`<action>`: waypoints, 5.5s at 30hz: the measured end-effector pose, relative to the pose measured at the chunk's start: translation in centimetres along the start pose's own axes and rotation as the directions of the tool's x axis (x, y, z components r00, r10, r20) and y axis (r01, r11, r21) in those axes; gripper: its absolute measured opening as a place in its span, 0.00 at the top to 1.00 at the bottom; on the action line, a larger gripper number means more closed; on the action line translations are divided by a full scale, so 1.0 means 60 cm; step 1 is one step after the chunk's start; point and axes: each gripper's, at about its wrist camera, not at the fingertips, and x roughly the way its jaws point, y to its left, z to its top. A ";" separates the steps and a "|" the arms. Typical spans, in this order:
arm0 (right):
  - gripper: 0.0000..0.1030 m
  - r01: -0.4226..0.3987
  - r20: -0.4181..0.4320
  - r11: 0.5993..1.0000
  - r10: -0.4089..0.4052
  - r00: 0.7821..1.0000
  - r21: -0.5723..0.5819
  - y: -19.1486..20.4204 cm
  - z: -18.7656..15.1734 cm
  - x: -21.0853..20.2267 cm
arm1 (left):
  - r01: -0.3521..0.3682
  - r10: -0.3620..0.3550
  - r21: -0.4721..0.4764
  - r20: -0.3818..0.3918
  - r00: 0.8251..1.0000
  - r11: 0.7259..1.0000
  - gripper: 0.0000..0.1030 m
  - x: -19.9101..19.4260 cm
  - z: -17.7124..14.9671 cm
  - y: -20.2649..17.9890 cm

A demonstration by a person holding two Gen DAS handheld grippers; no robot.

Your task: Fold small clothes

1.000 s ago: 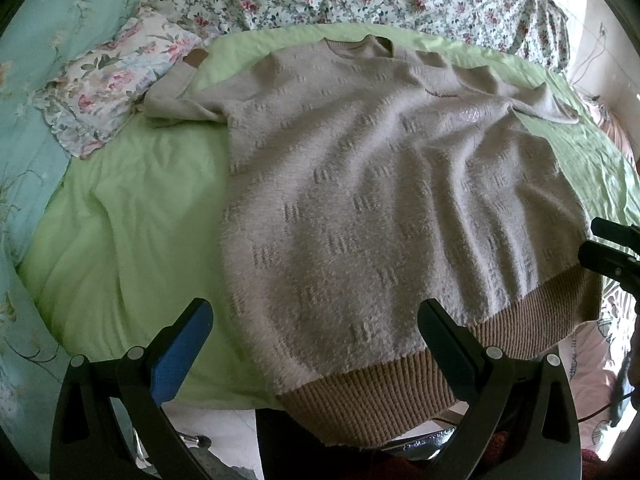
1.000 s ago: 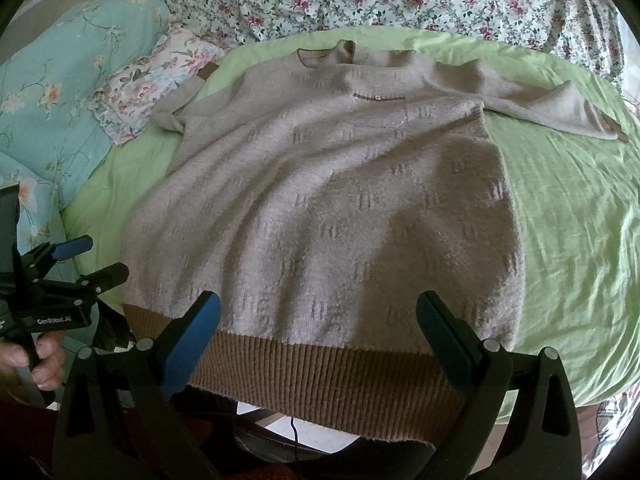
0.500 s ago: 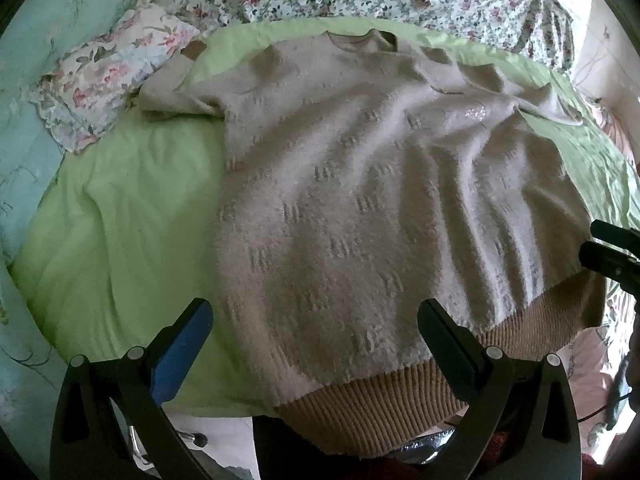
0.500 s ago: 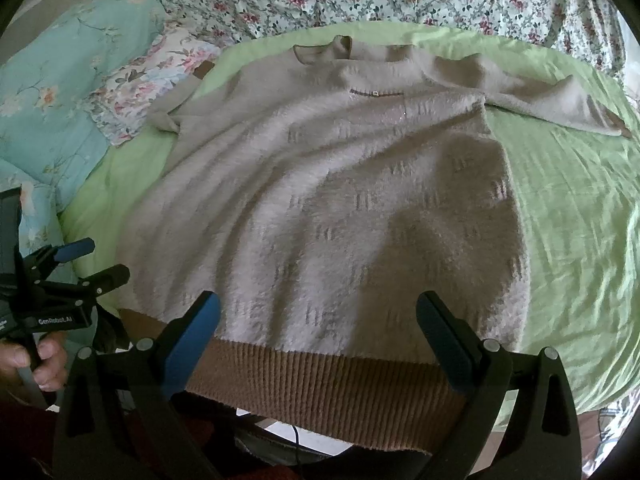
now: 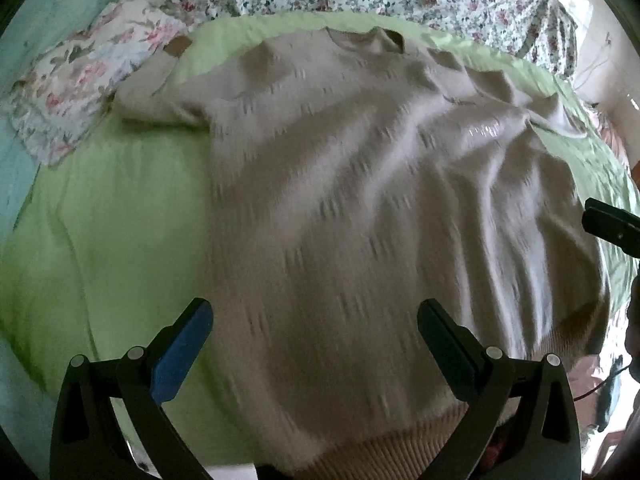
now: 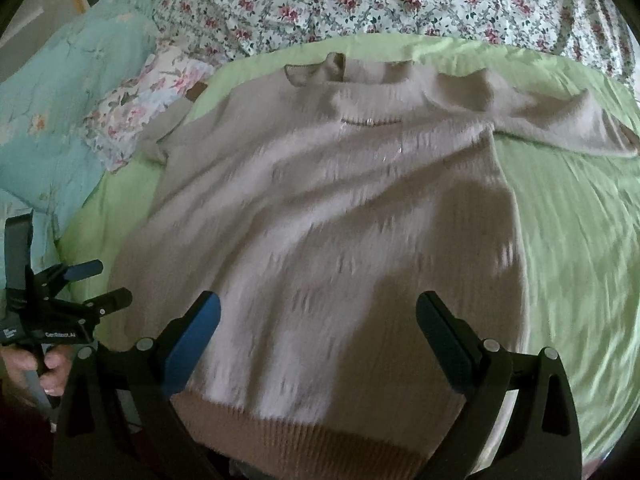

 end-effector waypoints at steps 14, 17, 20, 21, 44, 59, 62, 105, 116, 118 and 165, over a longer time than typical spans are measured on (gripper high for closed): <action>0.05 -0.129 0.081 0.992 0.128 0.988 0.004 -0.122 0.252 0.112 | 0.022 -0.046 0.189 0.123 0.991 0.982 0.01 0.133 0.306 0.072; 0.05 -0.138 0.120 0.990 0.140 0.983 -0.028 -0.145 0.313 0.142 | 0.044 -0.063 0.178 0.099 0.993 0.983 0.01 0.189 0.372 0.097; 0.05 -0.096 0.133 0.990 0.108 0.985 -0.100 -0.157 0.367 0.179 | 0.050 -0.065 0.170 0.087 0.994 0.984 0.01 0.239 0.432 0.119; 0.05 -0.063 0.122 0.987 0.082 0.989 -0.151 -0.156 0.383 0.199 | 0.056 -0.071 0.172 0.081 0.994 0.984 0.01 0.256 0.446 0.124; 0.92 0.030 0.192 0.998 -0.019 0.981 -0.053 -0.229 0.491 0.251 | -0.013 -0.027 0.238 0.167 0.986 0.971 0.90 0.323 0.523 0.102; 0.66 0.144 0.153 0.988 -0.151 0.977 0.055 -0.235 0.468 0.277 | -0.060 0.056 0.035 0.125 0.991 0.998 0.42 0.311 0.527 0.159; 0.66 0.134 0.205 0.982 -0.159 0.966 0.130 -0.276 0.430 0.199 | -0.054 0.052 0.006 0.156 0.986 0.999 0.42 0.258 0.503 0.161; 0.94 -0.225 0.428 0.892 0.040 0.903 0.392 -0.327 0.279 0.000 | 0.257 -0.252 -0.138 0.048 0.966 0.957 0.28 0.135 0.179 0.014; 0.94 -0.521 0.236 0.819 0.471 0.850 0.243 0.040 0.334 0.221 | 0.292 -0.283 -0.204 0.071 0.956 0.935 0.27 0.119 0.147 0.064; 0.94 -0.533 0.193 0.813 0.499 0.845 0.233 0.086 0.335 0.256 | 0.300 -0.291 -0.218 0.074 0.954 0.929 0.27 0.121 0.145 0.071; 0.91 -0.006 0.207 0.921 -0.081 0.975 0.389 -0.291 0.297 0.177 | 0.292 -0.255 -0.213 0.184 0.949 0.932 0.94 0.230 0.286 0.057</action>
